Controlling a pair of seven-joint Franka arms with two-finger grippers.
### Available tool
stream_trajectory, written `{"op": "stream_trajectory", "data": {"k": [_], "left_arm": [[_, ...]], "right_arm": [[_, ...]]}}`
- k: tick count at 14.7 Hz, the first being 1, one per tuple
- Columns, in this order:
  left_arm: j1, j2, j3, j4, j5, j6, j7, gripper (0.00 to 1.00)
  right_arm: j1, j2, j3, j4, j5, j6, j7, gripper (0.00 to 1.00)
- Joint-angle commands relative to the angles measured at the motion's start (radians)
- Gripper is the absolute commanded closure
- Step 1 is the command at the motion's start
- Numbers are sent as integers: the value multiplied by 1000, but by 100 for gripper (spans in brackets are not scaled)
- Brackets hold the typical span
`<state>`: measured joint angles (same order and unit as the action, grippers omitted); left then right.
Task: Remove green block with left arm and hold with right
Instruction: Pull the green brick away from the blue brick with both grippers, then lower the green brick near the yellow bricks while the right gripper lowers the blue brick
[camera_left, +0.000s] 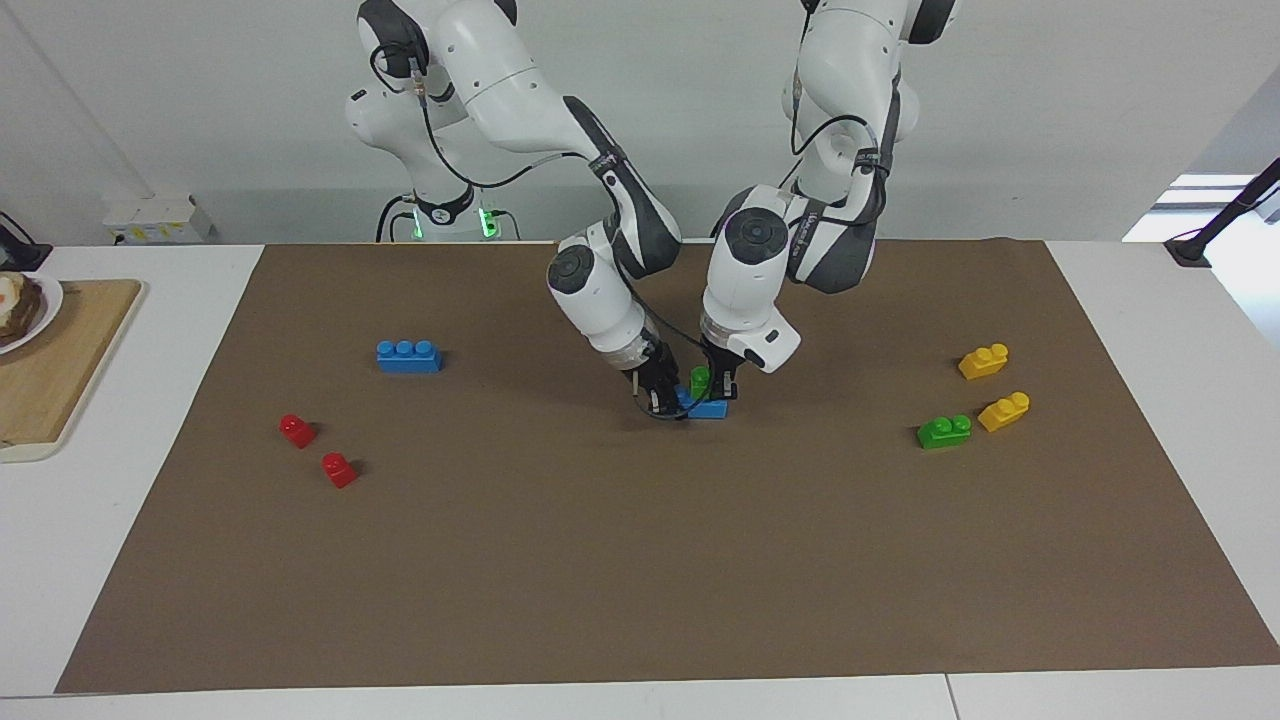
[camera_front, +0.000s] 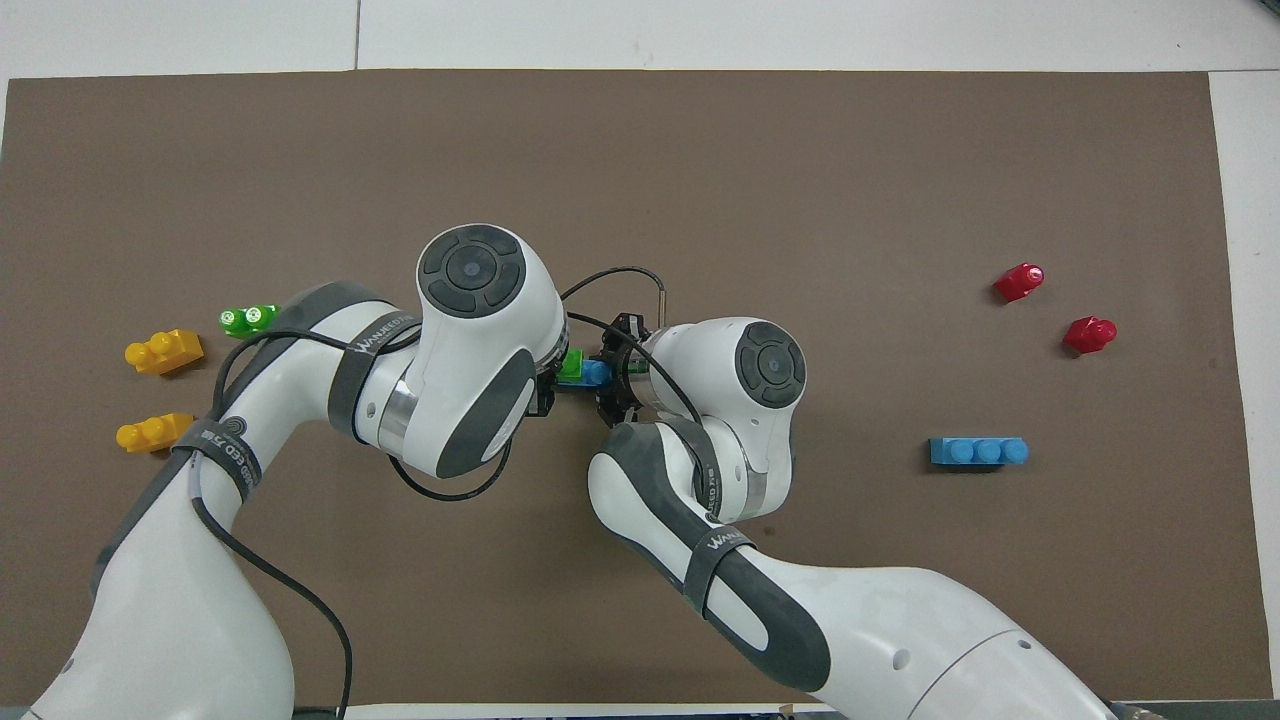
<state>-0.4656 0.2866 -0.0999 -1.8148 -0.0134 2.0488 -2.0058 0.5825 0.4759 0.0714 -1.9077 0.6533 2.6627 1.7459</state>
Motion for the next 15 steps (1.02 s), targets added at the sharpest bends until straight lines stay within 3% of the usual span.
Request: {"op": "stream_trajectory", "data": {"k": [1,5,7,11,15], "left_arm": [[51,-39,0,23,-3,-102,151,87],[105,-105,2,-12,-5,-162,368,87],[152,-150,3,-49,-5,-174,494,86],[312,-240,3,-158,-5,-176,848,86],[467,-259,6,-190,-5,-177,1348,86]], "right_arm": [[-3,7,5,-5,28,39,7,100],[-7,4,5,21,28,20,9,100],[-32,-13,-4,53,23,-44,7,100],[-168,-106,-4,85,5,-237,-55,100],[-347,-177,-4,99,-29,-420,-181,100]]}}
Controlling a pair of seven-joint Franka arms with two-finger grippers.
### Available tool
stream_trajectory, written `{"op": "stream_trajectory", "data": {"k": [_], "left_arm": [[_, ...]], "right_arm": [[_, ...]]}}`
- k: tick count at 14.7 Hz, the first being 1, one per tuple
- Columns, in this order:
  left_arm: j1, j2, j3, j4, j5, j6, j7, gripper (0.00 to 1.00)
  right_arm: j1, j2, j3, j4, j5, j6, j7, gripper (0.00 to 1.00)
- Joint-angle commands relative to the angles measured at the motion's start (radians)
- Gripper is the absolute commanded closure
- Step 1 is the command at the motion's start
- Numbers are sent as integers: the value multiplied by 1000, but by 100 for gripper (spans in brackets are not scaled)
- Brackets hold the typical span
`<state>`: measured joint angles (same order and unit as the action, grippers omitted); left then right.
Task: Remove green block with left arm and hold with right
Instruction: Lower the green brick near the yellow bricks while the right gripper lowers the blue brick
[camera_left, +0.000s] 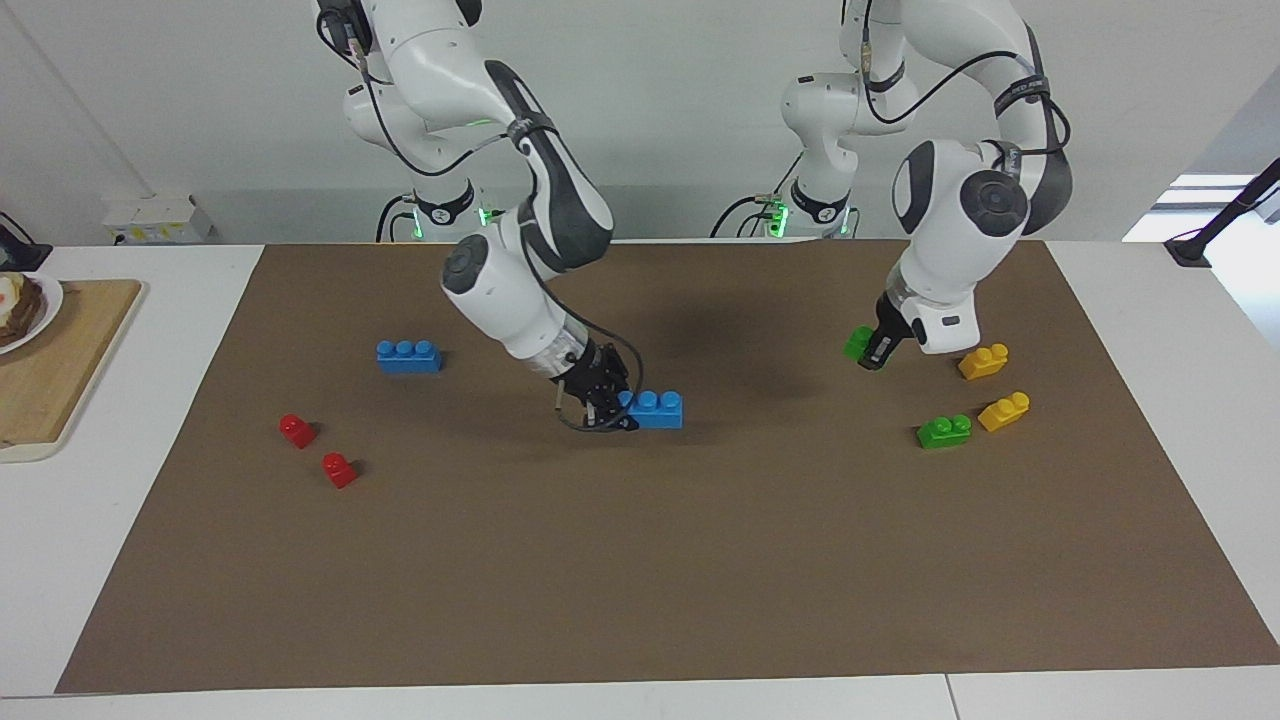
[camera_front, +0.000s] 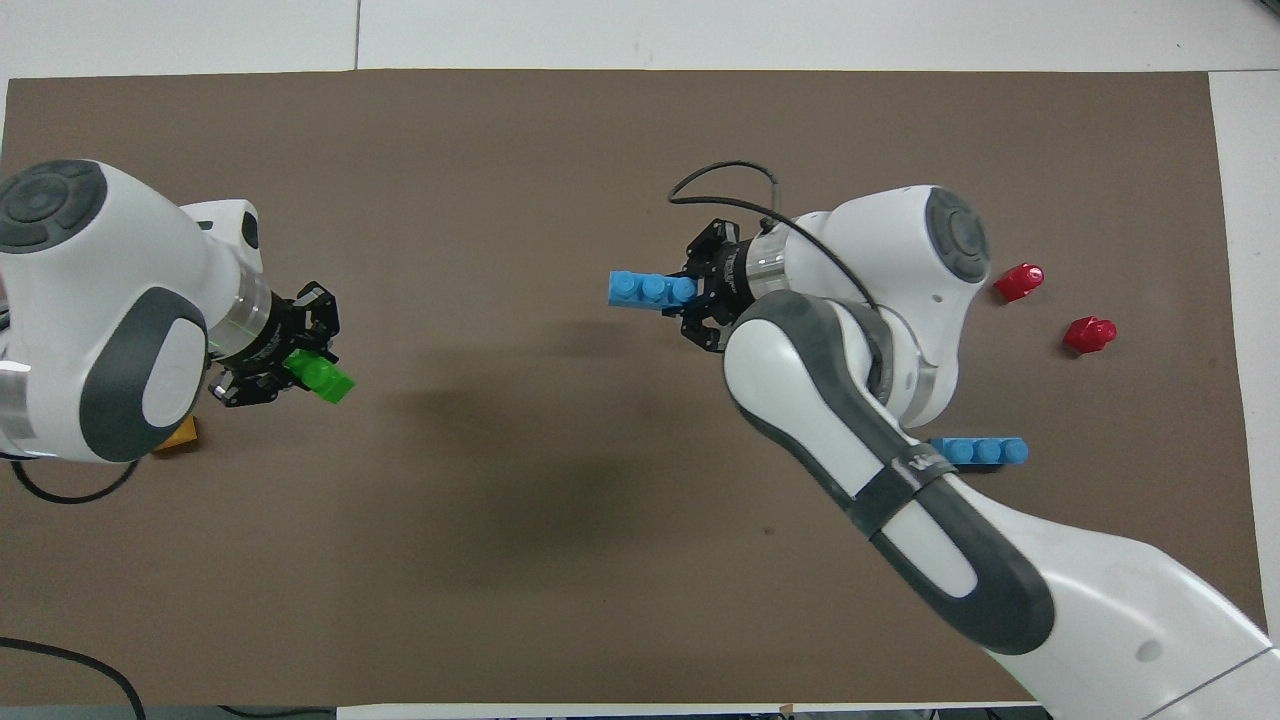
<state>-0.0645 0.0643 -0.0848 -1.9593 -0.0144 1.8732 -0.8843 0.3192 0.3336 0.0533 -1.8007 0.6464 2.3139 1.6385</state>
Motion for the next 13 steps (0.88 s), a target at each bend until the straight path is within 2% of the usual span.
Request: {"op": "stream_trajectory", "data": {"k": [1,5,9,13], "left_arm": [[104,-37,-9,-47,-4,1,366,86],[201,-41,-9,-93,-4,64,701,86],[206,-35,-7,-185,-4,187,722,86],[204,-32,-9,-269,-4,305,734,86]], "right_arm": [[-144,-48,14,-9,-43,-123,-141,100],[-371,-71,14,-55,-48,-232,-359,100],[-472,-111,13,-150,-56,-249,-430,100],[-494,-159,13,-298,-57,-205,-480,100]]}}
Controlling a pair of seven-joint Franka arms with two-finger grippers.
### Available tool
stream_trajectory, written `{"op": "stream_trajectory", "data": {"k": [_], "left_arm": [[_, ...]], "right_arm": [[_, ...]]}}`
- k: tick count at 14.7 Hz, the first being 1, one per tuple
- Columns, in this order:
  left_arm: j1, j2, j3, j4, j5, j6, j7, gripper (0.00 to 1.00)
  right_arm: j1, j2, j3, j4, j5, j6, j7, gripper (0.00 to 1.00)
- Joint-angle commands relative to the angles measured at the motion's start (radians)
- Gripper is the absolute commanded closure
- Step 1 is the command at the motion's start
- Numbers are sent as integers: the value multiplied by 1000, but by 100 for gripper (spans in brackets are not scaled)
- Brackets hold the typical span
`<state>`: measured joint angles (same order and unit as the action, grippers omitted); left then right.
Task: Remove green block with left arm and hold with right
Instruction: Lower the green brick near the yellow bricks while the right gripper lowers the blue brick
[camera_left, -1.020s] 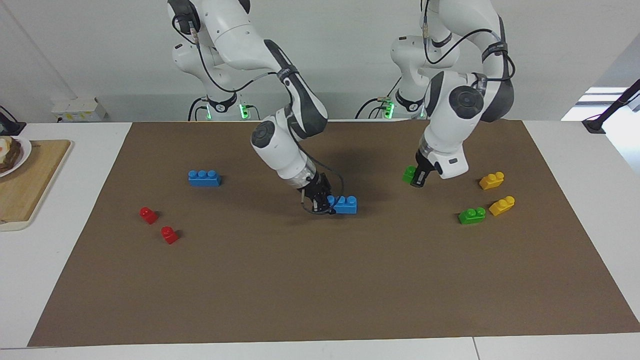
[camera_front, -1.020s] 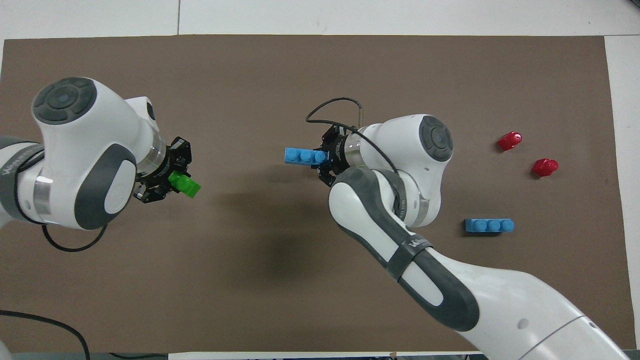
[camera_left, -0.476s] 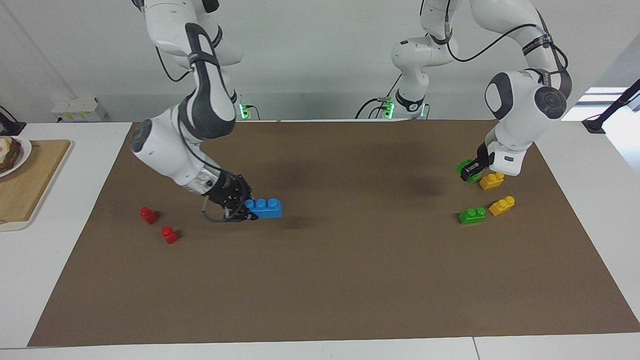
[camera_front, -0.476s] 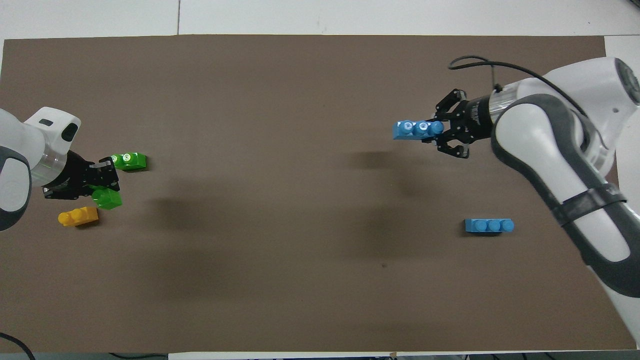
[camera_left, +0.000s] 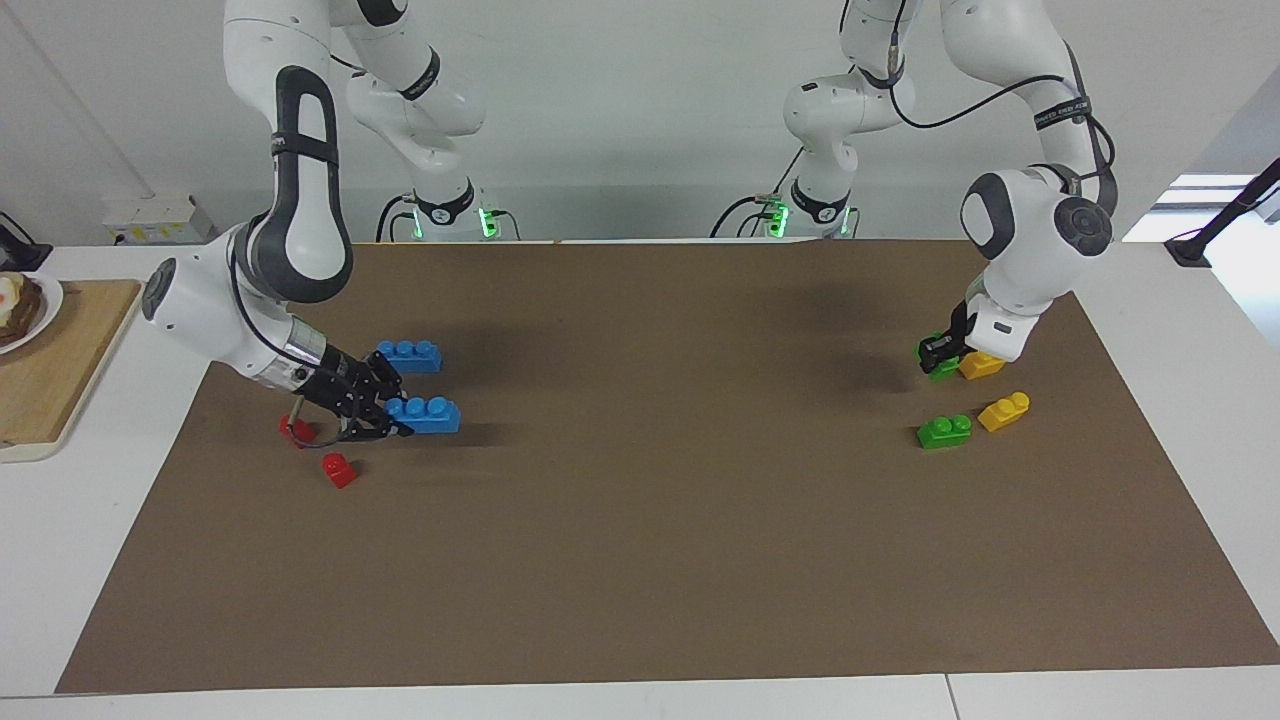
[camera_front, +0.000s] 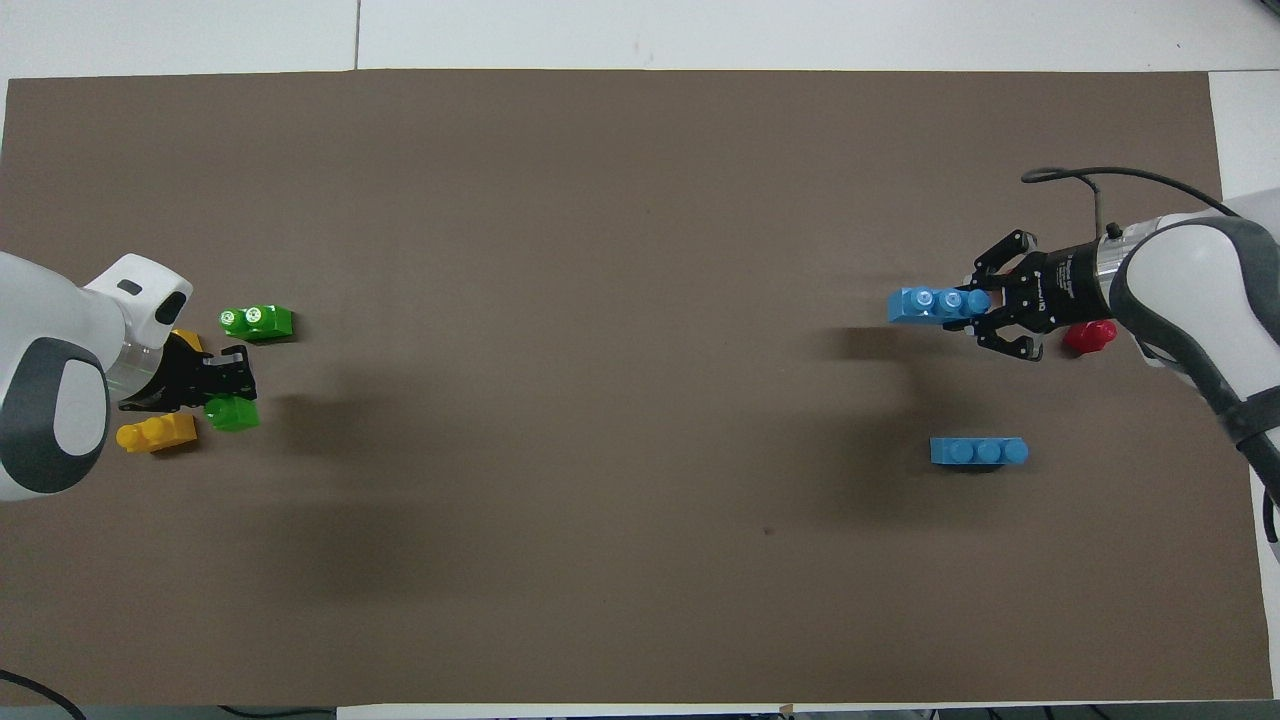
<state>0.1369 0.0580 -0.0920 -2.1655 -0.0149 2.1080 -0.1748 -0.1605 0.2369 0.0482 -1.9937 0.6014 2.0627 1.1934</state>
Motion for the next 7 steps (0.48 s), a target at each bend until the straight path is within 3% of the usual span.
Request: {"op": "stream_trajectory", "data": {"k": [1,7], "left_arm": [[-2,-23,-2,-76,-3,90,26,86],[-10,-26,-2,-177,-3,167,83,84]], "right_arm": [[-16,-61,18,-132,-12,77,-47,100],[-53,-60,18,-186,-11,148,-115,100]]}}
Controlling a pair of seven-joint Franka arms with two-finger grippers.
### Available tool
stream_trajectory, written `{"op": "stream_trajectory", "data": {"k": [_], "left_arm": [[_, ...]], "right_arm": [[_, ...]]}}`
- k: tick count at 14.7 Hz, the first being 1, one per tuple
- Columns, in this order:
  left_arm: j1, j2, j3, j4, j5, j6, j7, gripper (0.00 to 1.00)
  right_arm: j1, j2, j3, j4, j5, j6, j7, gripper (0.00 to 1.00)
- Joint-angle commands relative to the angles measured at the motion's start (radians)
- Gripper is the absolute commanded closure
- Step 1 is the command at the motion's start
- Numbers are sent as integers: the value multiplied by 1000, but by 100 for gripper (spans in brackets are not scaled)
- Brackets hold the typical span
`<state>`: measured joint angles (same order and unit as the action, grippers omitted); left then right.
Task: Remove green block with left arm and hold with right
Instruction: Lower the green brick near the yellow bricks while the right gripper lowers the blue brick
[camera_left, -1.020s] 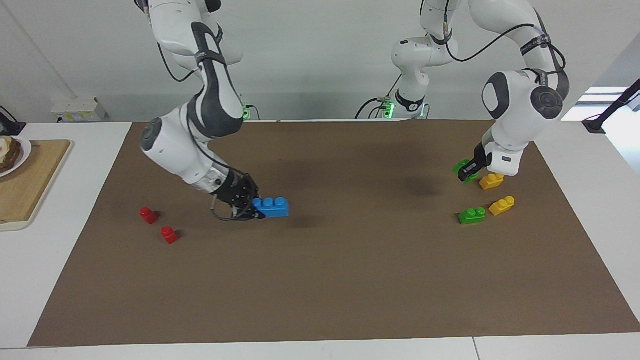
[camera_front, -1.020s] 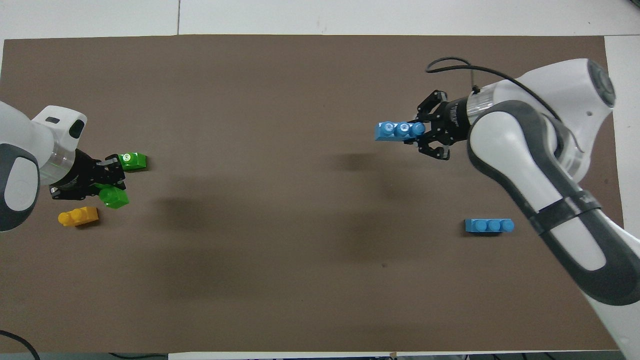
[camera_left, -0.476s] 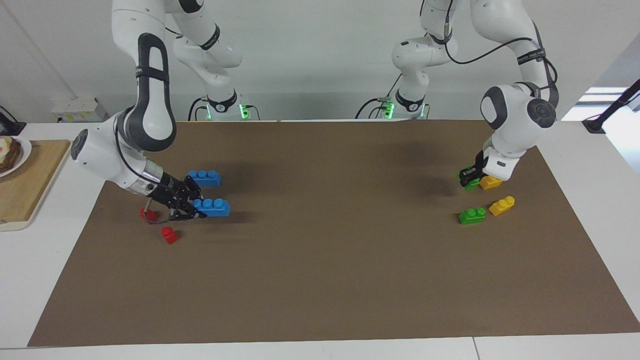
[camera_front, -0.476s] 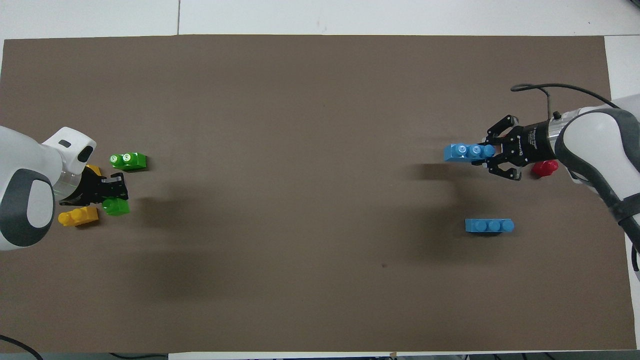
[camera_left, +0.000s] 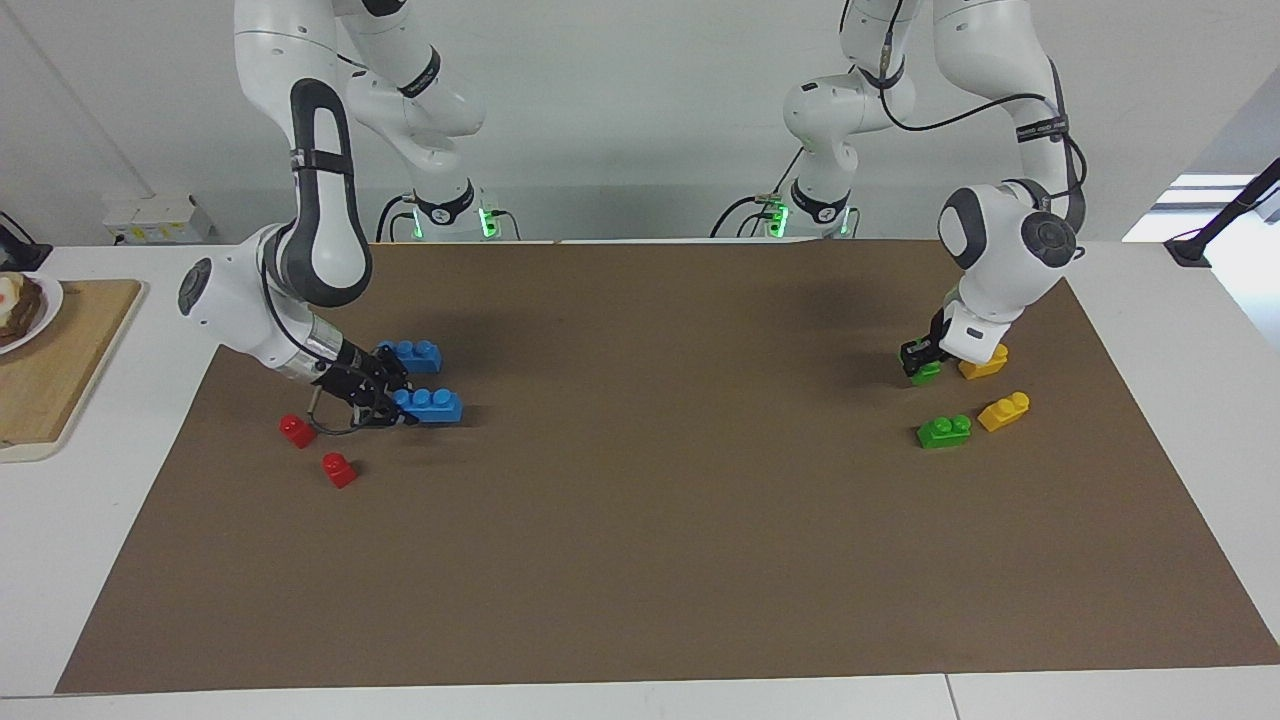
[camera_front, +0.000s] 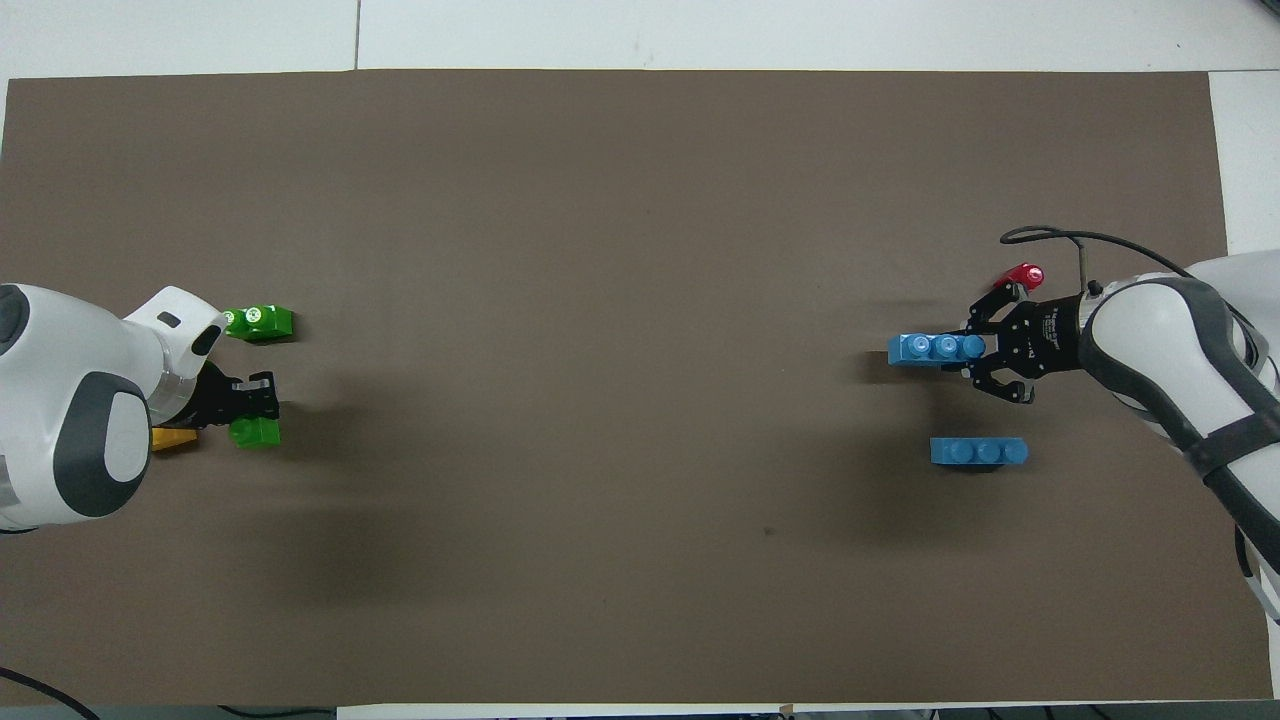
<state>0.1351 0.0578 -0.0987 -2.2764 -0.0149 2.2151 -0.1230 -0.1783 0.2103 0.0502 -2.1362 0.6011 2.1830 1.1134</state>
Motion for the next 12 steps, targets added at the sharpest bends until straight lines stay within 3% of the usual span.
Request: {"op": "stream_trajectory", "data": {"k": [1,5,6,7,8,9,12], "left_arm": [[-9,-24,4,-74,-4,73,36,84],[-12,-23,4,-107,-4,109,34,81],[-12,-23,4,-109,-4,112,36,72],[-12,-23,4,-109,-4,112,36,47],[-12,-21,4,-109,-4,112,36,13],[-12,-21,4,-100,-4,101,37,0],[-14,-29,-1,-30,-2,34,34,0]], "right_arm": [[-47,-35,16,-54,-12,43,-50,100],[-69,-11,16,-60,-11,52,-115,100],[-67,-11,16,-62,-11,63,-115,100],[-67,-5,16,-64,-12,70,-116,100],[-67,4,16,-64,-12,75,-121,100],[-67,11,16,-64,-12,86,-130,100],[-67,12,17,-64,-12,90,-132,100]]}}
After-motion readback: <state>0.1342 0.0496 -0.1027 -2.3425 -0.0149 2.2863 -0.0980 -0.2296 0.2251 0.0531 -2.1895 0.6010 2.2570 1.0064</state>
